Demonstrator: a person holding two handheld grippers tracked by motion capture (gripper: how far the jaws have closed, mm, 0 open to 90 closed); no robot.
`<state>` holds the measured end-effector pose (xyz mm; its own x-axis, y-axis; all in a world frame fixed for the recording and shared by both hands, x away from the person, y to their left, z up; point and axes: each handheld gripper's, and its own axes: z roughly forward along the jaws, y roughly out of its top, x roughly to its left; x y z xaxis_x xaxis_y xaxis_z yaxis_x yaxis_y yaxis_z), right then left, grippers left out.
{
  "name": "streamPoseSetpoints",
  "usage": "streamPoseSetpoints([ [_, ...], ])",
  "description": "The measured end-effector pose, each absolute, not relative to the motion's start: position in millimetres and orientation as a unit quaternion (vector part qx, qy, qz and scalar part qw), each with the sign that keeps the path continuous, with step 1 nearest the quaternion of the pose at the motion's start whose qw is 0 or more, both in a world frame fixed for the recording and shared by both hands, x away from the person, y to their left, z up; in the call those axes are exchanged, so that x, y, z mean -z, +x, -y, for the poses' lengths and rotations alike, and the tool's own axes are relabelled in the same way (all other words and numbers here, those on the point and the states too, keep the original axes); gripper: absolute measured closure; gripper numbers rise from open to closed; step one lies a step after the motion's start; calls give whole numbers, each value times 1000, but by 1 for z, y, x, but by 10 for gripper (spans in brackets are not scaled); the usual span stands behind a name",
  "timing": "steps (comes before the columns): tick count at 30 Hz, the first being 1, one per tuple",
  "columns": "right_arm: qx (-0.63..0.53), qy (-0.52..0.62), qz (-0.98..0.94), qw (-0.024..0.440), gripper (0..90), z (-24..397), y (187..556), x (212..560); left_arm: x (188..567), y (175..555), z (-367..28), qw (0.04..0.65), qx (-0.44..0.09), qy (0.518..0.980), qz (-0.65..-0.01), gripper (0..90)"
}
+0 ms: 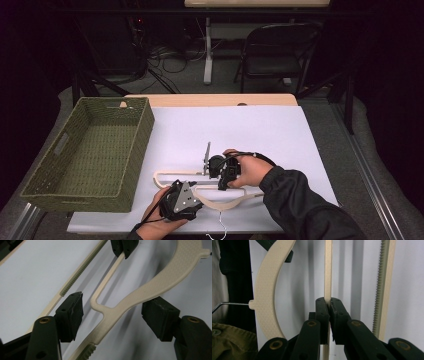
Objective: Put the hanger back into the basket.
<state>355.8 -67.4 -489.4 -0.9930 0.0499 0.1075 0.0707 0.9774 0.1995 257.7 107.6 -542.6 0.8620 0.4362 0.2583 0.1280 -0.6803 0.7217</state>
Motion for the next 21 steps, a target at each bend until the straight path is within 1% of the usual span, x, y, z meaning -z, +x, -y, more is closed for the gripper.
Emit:
streamPoseSetpoints([
  [3,103,-27,993,53,858,65,356,493,545,257,-108,370,-198,894,-155,393],
  [10,105,-34,992,62,856,64,357,500,547,259,-110,370,-190,895,-164,423],
  [20,111,-34,992,57,851,64,356,507,552,263,-111,366,-165,898,-181,442],
  [21,111,-39,991,58,849,64,356,508,552,263,-111,365,-165,898,-182,454],
])
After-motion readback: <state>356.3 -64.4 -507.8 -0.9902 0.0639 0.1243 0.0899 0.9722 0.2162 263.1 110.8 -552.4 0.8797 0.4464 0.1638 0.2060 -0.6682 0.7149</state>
